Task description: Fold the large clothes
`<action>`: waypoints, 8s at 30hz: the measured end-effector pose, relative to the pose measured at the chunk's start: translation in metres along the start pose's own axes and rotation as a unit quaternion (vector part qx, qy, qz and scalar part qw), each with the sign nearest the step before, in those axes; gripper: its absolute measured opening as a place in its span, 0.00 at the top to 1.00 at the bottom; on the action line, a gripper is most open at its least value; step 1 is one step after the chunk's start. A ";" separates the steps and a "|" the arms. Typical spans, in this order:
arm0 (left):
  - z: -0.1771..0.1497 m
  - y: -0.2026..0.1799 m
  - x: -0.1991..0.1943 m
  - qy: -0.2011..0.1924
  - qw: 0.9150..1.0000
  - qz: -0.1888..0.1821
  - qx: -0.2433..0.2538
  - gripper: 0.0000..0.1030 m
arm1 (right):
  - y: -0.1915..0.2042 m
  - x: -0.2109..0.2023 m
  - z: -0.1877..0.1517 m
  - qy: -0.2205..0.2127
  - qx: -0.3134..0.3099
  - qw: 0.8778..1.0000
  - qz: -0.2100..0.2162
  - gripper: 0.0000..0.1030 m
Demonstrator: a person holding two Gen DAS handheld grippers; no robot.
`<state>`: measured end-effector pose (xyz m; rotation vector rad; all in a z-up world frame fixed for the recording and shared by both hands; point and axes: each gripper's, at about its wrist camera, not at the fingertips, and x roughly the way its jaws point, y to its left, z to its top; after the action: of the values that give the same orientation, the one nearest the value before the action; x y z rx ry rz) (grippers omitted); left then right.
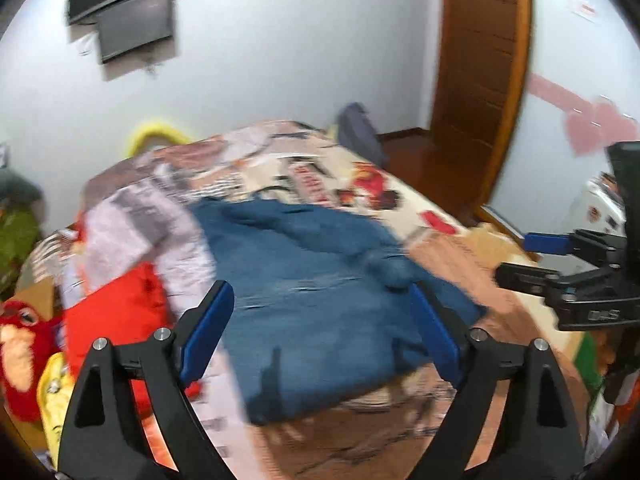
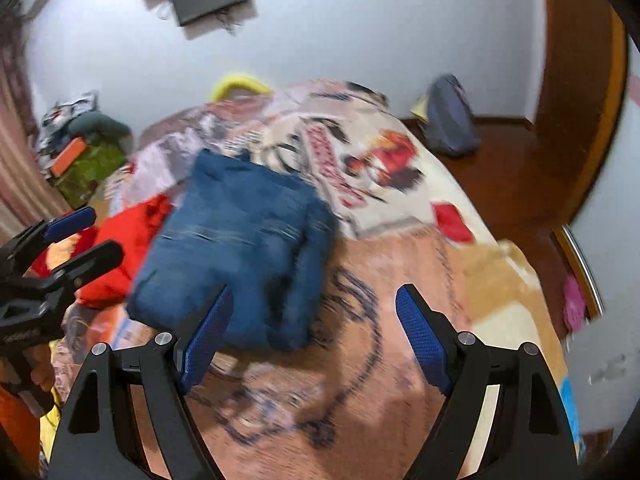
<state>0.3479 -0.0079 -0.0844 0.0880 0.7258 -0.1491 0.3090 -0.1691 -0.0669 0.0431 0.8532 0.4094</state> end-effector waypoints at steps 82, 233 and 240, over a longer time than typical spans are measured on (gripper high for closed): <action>-0.035 0.114 0.196 0.213 0.913 -0.230 -0.262 0.43 | -0.050 0.198 0.024 0.241 0.174 0.927 0.229 0.51; -0.154 0.075 -0.321 -0.247 0.927 0.243 -0.143 0.01 | 0.240 -0.155 -0.058 -0.284 -0.127 0.946 0.090 0.00; -0.154 0.075 -0.319 -0.247 0.928 0.241 -0.143 0.01 | 0.239 -0.157 -0.057 -0.282 -0.127 0.946 0.093 0.00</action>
<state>0.0241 0.1199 0.0161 -0.0523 0.1993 0.3967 0.0950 -0.0133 0.0561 0.0002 0.2268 0.6447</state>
